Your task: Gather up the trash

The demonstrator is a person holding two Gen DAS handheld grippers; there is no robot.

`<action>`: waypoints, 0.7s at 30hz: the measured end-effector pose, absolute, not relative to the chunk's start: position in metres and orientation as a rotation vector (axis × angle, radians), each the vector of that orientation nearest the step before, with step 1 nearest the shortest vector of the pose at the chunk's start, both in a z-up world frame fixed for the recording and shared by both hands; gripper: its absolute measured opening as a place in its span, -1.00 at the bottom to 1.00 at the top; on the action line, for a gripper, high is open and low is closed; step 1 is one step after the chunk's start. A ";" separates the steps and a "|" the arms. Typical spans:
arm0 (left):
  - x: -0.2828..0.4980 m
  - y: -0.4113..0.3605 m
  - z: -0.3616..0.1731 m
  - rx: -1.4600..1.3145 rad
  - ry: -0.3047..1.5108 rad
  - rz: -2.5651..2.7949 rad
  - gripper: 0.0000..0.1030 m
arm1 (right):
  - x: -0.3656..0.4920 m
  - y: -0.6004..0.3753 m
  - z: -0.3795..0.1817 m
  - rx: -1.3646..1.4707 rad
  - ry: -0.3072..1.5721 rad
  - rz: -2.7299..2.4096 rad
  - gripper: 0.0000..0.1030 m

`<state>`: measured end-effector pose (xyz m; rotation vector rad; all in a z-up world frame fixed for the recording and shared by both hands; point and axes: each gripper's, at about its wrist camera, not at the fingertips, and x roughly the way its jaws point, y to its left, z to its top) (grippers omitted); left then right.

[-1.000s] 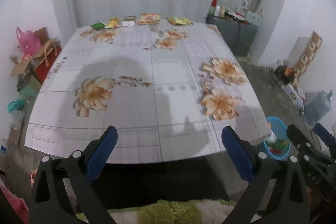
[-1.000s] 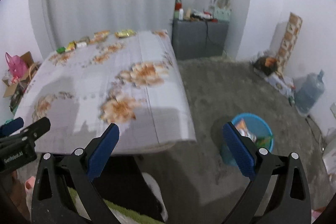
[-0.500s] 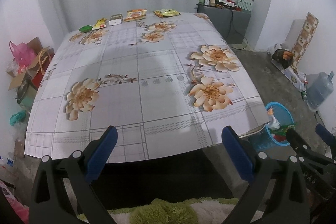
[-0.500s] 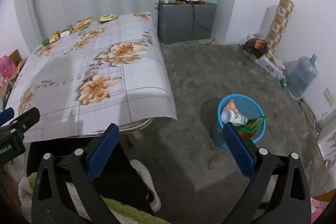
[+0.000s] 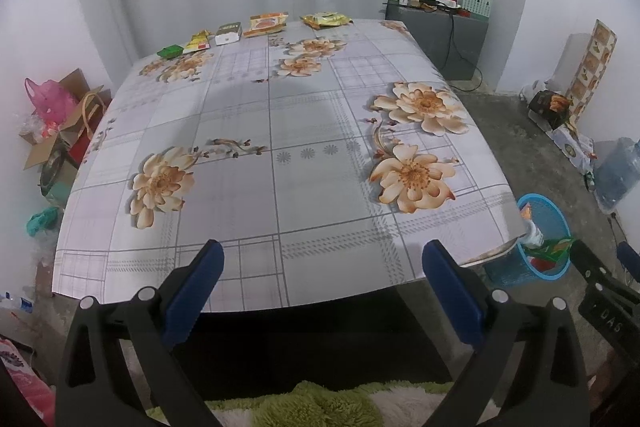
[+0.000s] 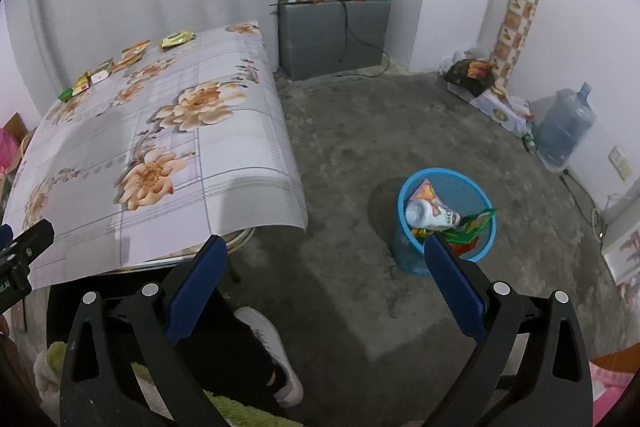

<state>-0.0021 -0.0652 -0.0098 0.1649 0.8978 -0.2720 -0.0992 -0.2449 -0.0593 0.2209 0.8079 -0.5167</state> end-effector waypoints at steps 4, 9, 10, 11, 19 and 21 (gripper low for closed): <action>-0.002 -0.065 -0.010 0.166 0.894 -0.270 0.89 | -0.102 -0.248 -0.061 0.223 0.815 -0.530 0.84; -0.003 -0.067 -0.009 0.173 0.890 -0.271 0.89 | -0.105 -0.253 -0.061 0.224 0.816 -0.551 0.84; -0.003 -0.067 -0.009 0.174 0.888 -0.270 0.89 | -0.106 -0.253 -0.061 0.225 0.815 -0.554 0.84; -0.003 -0.068 -0.008 0.174 0.887 -0.268 0.89 | -0.106 -0.254 -0.061 0.225 0.815 -0.557 0.84; -0.006 -0.069 -0.007 0.184 0.880 -0.260 0.89 | -0.107 -0.254 -0.062 0.226 0.815 -0.558 0.84; -0.005 -0.069 -0.007 0.185 0.880 -0.262 0.89 | -0.107 -0.254 -0.062 0.226 0.815 -0.558 0.84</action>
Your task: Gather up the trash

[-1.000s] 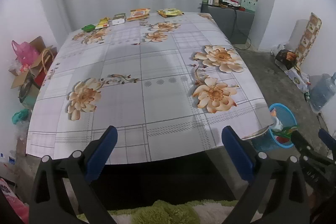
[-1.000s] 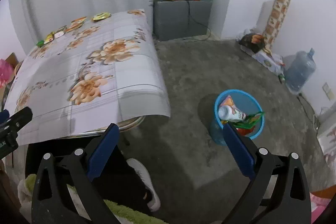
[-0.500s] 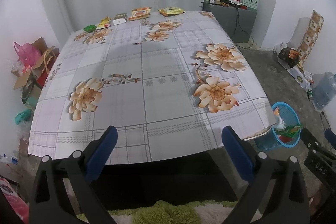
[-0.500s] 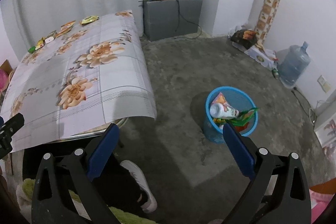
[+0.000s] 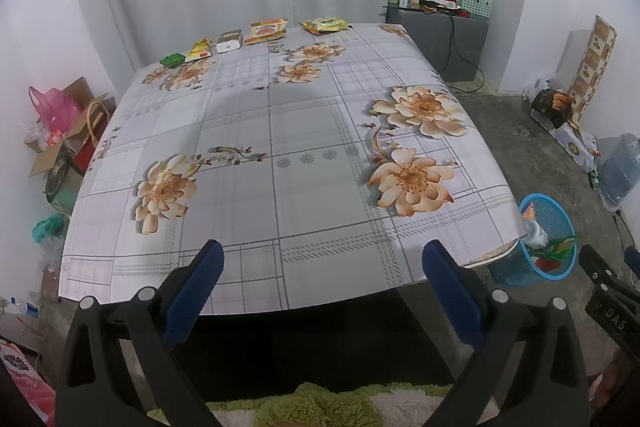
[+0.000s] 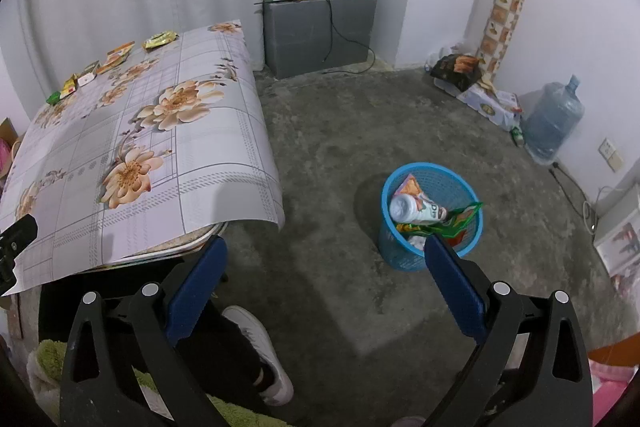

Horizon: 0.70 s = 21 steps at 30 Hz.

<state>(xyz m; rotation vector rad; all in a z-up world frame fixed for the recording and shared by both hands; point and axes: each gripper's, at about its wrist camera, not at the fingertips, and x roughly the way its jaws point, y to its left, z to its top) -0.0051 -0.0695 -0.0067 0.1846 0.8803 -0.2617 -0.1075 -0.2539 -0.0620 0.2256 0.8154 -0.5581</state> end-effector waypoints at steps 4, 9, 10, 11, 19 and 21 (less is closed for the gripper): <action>-0.005 -0.070 -0.007 0.185 0.881 -0.262 0.89 | -0.108 -0.254 -0.062 0.227 0.816 -0.558 0.84; -0.005 -0.070 -0.006 0.185 0.879 -0.263 0.89 | -0.107 -0.254 -0.062 0.227 0.816 -0.558 0.84; -0.005 -0.070 -0.006 0.185 0.880 -0.262 0.89 | -0.107 -0.254 -0.061 0.227 0.815 -0.558 0.84; -0.006 -0.070 -0.006 0.185 0.880 -0.261 0.89 | -0.107 -0.254 -0.061 0.226 0.815 -0.558 0.84; -0.006 -0.070 -0.006 0.185 0.878 -0.262 0.89 | -0.108 -0.255 -0.061 0.222 0.811 -0.558 0.84; -0.006 -0.070 -0.006 0.185 0.880 -0.261 0.89 | -0.108 -0.255 -0.061 0.222 0.811 -0.557 0.84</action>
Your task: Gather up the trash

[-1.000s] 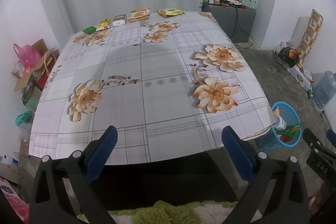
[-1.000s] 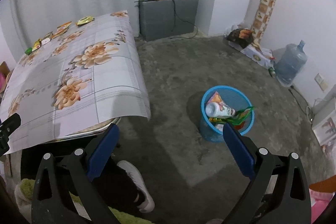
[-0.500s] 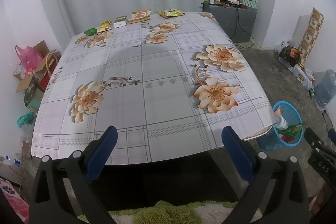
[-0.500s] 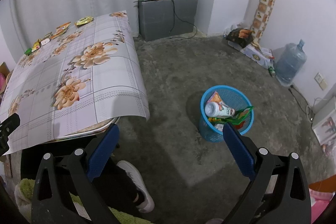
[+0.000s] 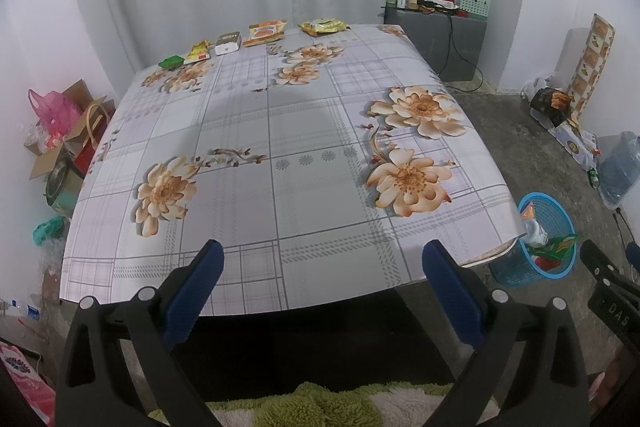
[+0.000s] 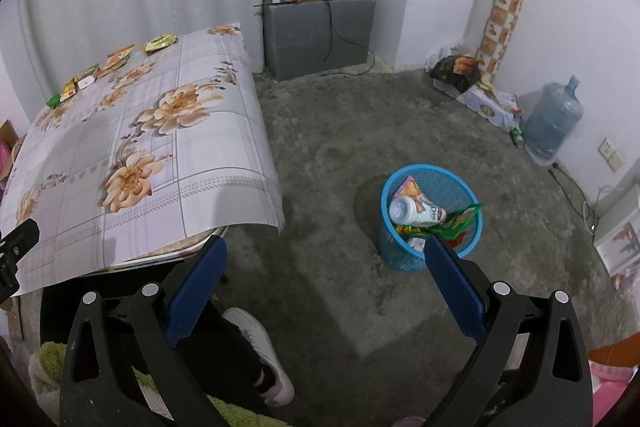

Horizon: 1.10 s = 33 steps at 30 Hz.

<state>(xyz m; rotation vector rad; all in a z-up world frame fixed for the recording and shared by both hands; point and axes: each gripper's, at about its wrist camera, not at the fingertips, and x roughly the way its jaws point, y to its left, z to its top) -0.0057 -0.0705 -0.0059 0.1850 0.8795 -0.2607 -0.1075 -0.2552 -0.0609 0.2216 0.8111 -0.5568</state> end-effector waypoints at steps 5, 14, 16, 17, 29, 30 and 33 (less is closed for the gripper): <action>-0.007 -0.071 -0.006 0.185 0.879 -0.260 0.89 | -0.108 -0.255 -0.062 0.226 0.813 -0.560 0.84; -0.006 -0.071 -0.006 0.185 0.880 -0.259 0.89 | -0.107 -0.255 -0.061 0.225 0.812 -0.558 0.84; -0.006 -0.072 -0.006 0.186 0.881 -0.259 0.89 | -0.107 -0.255 -0.061 0.225 0.812 -0.558 0.84; -0.007 -0.072 -0.006 0.186 0.880 -0.259 0.89 | -0.107 -0.255 -0.061 0.225 0.812 -0.558 0.84; -0.007 -0.073 -0.006 0.188 0.881 -0.259 0.89 | -0.108 -0.257 -0.060 0.226 0.812 -0.556 0.84; -0.008 -0.073 -0.006 0.188 0.880 -0.259 0.89 | -0.108 -0.257 -0.061 0.226 0.813 -0.556 0.84; -0.007 -0.073 -0.006 0.188 0.881 -0.259 0.89 | -0.108 -0.257 -0.061 0.224 0.812 -0.556 0.84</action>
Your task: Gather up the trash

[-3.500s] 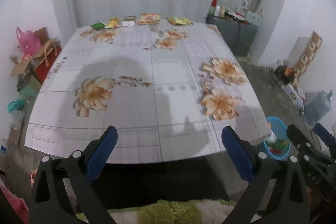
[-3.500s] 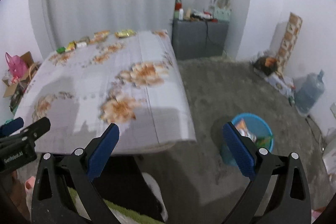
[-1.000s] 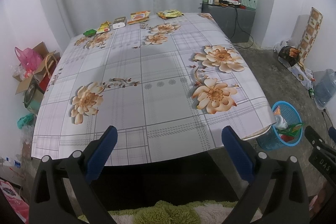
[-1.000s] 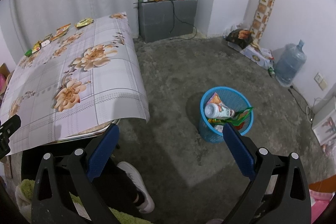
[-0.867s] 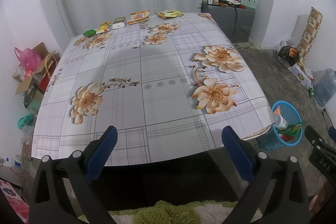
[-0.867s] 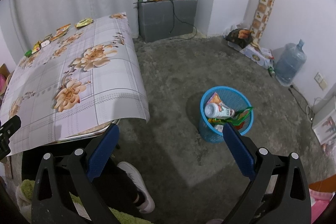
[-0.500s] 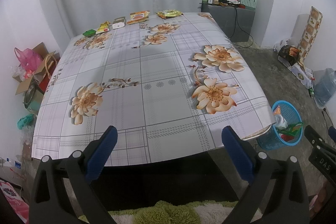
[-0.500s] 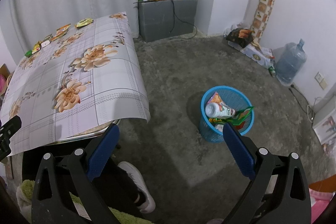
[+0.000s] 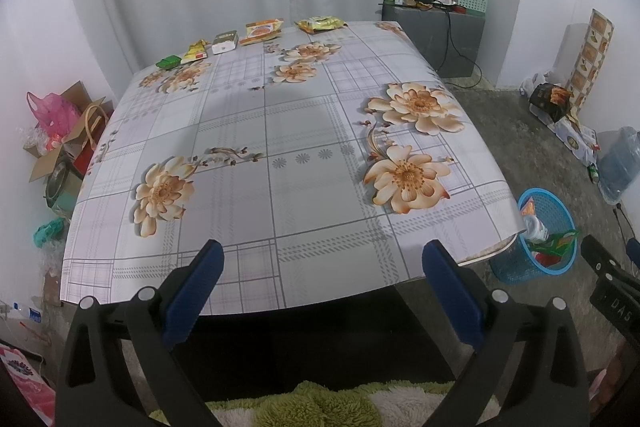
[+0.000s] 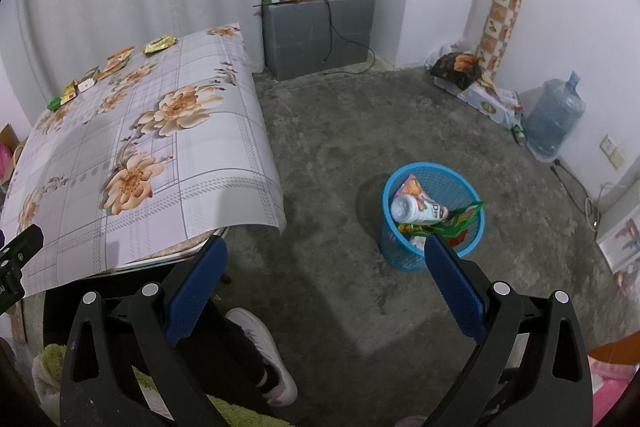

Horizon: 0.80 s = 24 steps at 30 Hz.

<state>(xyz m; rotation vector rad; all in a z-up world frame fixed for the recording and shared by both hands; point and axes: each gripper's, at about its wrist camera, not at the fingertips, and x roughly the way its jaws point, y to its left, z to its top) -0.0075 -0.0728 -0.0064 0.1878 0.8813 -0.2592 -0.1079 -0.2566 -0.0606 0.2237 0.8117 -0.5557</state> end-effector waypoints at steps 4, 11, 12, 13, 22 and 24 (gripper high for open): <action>-0.008 -0.073 -0.006 0.188 0.881 -0.258 0.89 | -0.108 -0.257 -0.061 0.226 0.811 -0.554 0.84; -0.007 -0.073 -0.006 0.188 0.881 -0.259 0.89 | -0.108 -0.256 -0.060 0.225 0.812 -0.556 0.84; -0.007 -0.073 -0.007 0.189 0.881 -0.259 0.89 | -0.108 -0.256 -0.060 0.226 0.812 -0.556 0.84; -0.007 -0.073 -0.006 0.189 0.881 -0.258 0.89 | -0.108 -0.256 -0.060 0.226 0.812 -0.556 0.84; -0.008 -0.073 -0.006 0.190 0.883 -0.258 0.89 | -0.107 -0.255 -0.061 0.228 0.812 -0.557 0.84; -0.008 -0.073 -0.007 0.190 0.881 -0.259 0.89 | -0.107 -0.255 -0.061 0.230 0.811 -0.556 0.84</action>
